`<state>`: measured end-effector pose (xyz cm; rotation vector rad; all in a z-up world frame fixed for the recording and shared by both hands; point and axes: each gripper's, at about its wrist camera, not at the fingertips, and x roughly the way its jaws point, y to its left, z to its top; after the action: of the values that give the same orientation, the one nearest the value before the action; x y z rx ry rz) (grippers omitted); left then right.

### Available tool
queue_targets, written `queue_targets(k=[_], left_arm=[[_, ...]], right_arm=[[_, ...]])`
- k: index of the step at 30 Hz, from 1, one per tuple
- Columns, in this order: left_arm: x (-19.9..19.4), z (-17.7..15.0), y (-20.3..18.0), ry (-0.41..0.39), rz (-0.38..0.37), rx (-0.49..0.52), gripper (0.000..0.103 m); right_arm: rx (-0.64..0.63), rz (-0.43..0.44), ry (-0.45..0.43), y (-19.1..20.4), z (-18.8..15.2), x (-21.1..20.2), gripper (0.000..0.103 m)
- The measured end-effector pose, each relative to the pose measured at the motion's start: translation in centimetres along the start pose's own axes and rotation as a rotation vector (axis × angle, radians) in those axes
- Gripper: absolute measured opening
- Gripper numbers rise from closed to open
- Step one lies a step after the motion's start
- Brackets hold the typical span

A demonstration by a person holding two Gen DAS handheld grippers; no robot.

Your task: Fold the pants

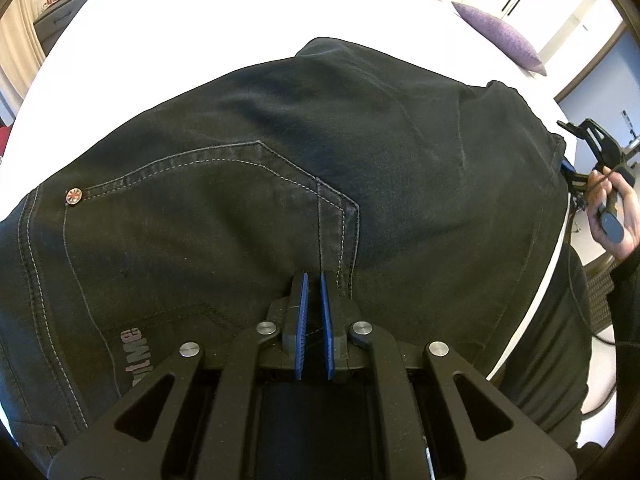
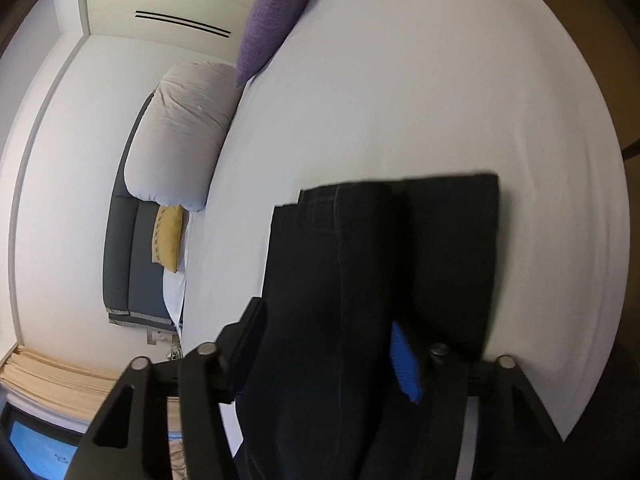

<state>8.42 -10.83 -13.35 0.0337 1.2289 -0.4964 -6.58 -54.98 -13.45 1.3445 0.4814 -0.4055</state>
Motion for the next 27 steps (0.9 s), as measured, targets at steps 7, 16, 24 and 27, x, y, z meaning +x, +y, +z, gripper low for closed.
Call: queue_targets(k=[7,16,24,27], left_arm=[[-0.2,0.2,0.8,0.010,-0.016,-0.009,0.007],[-0.6,0.6,0.3,0.029,0.021,0.029,0.007],[-1.5,0.4,0.7,0.023,0.012,0.001,0.007],[-1.5,0.3,1.2,0.016,0.002,-0.007,0.007]], right_arm=[[0.068,-0.032,-0.023,-2.3,1.5,-1.3,0.004],[0.100,-0.020,-0.069,-5.0,2.1,-4.6,0.003],[0.141,-0.002,-0.084,-6.2,2.2,-5.6,0.002],[0.147,-0.018,-0.086,-6.9,2.4,-5.8,0.002]])
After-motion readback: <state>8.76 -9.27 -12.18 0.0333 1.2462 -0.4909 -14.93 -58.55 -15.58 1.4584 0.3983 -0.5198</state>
